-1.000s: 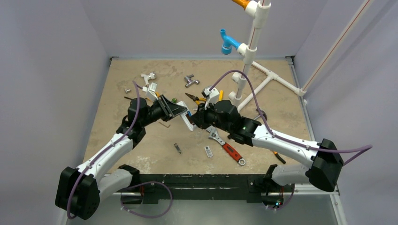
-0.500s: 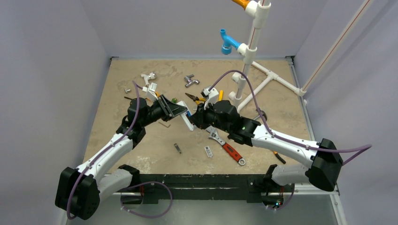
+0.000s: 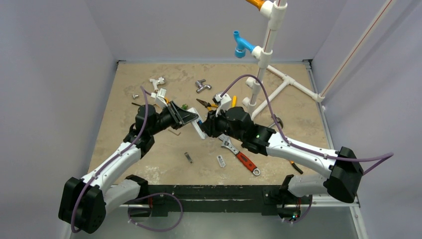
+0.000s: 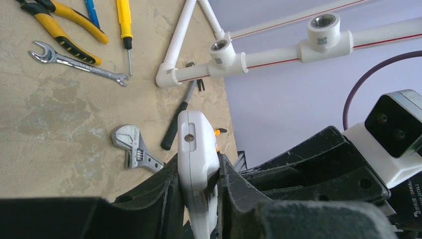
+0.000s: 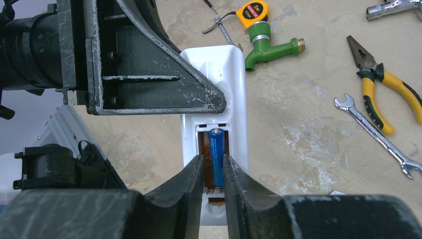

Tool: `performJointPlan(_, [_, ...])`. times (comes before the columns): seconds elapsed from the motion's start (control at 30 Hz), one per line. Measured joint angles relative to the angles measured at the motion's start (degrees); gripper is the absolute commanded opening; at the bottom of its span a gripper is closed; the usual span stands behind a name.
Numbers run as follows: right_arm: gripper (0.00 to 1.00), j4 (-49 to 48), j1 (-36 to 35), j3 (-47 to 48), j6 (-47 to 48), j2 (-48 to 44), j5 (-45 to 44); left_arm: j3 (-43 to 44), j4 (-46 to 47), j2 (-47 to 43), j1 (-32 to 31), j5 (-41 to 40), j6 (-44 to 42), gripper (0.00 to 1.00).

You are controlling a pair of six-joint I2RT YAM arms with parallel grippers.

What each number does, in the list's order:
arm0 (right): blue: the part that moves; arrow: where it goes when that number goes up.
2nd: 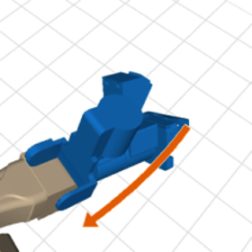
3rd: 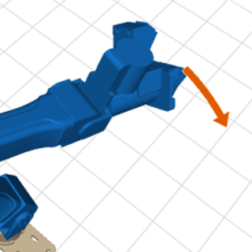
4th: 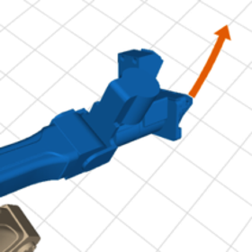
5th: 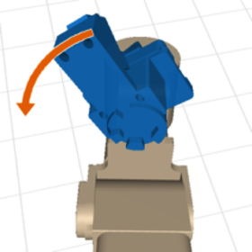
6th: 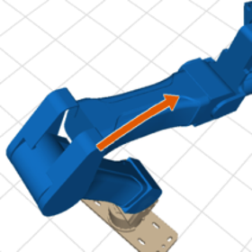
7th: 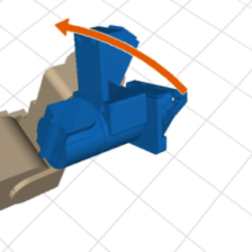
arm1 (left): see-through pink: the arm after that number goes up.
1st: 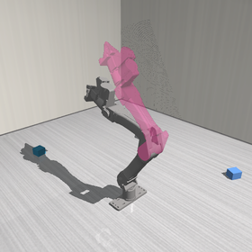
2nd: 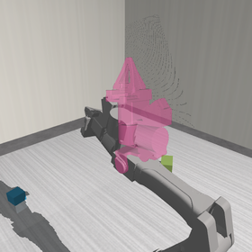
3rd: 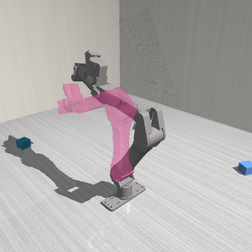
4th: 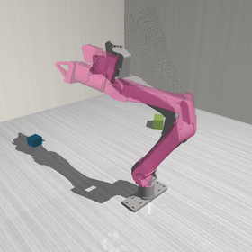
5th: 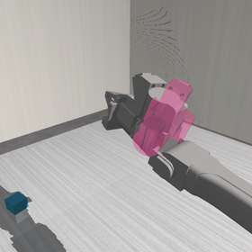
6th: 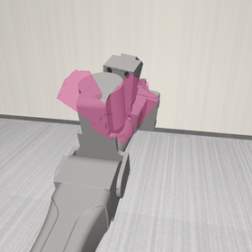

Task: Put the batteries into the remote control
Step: Load the battery into the remote control.

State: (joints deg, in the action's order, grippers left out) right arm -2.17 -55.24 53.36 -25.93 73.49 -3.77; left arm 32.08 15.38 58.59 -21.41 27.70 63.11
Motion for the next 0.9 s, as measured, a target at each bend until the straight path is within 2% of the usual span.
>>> performJointPlan(0.3, [0.26, -0.17, -0.24, 0.02, 0.04, -0.02, -0.2, -0.13, 0.07, 0.0, 0.0, 0.0, 0.35, 0.0])
performJointPlan(0.53, [0.39, -0.57, -0.63, 0.02, 0.57, -0.28, -0.07, -0.13, 0.98, 0.13, -0.02, 0.17, 0.61, 0.0])
performJointPlan(0.9, [0.43, -0.9, -0.57, -0.13, 3.63, -3.93, -2.82, -0.15, 2.71, 0.46, -0.04, 1.7, 1.44, 0.0])
